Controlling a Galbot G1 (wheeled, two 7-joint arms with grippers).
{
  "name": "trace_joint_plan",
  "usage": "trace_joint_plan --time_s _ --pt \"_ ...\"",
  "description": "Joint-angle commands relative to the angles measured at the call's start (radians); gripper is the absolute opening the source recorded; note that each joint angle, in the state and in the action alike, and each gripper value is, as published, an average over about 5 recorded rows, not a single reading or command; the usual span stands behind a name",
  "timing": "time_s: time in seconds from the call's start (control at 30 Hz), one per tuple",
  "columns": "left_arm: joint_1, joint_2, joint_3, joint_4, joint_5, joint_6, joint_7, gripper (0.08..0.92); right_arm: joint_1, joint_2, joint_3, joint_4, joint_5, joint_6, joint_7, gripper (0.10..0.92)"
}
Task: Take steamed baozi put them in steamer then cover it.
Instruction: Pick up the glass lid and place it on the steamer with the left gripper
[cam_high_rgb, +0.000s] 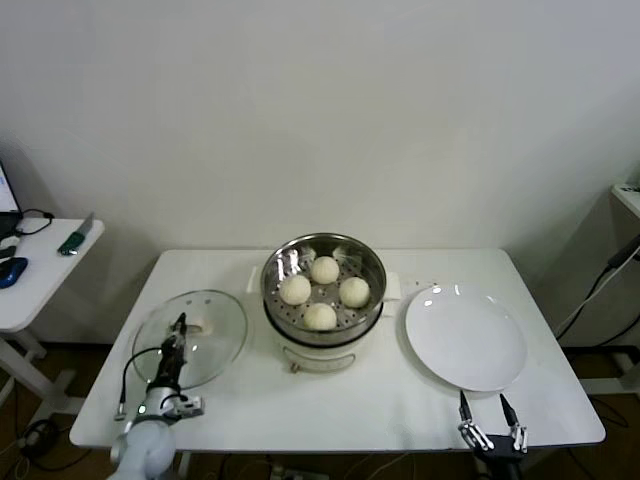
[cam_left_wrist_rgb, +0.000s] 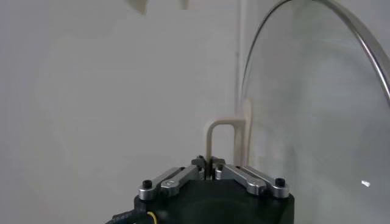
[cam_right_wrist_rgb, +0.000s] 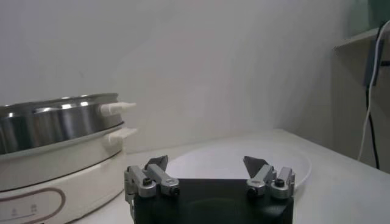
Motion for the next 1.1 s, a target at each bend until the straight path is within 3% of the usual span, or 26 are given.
trace_joint_plan --time_s 0.03,0.2,0.37,0.67,0.87,1.1 --pt "0.049 0.121 0.025 -0.237 -0.118 0.060 0.073 0.137 0.000 0.000 0.004 0.005 -0.010 0.003 0.001 0.823" --pt "0.074 0.193 0.034 -0.314 -0.193 0.111 0.134 0.137 -0.003 0.000 0.008 0.011 -0.036 -0.004 0.007 0.823" --pt "0.092 0.300 0.049 -0.428 -0.331 0.225 0.251 0.137 -0.014 0.000 0.011 0.026 -0.087 -0.042 0.022 0.823" --pt "0.037 0.430 0.076 -0.588 -0.448 0.423 0.408 0.137 -0.033 0.008 0.020 0.049 -0.172 -0.077 0.047 0.823" --pt "-0.024 0.430 0.176 -0.677 -0.450 0.568 0.475 0.137 -0.037 0.011 0.031 0.072 -0.193 -0.097 0.053 0.823" --pt "-0.148 0.327 0.343 -0.716 -0.348 0.696 0.545 0.137 -0.033 0.021 0.037 0.096 -0.255 -0.110 0.047 0.823"
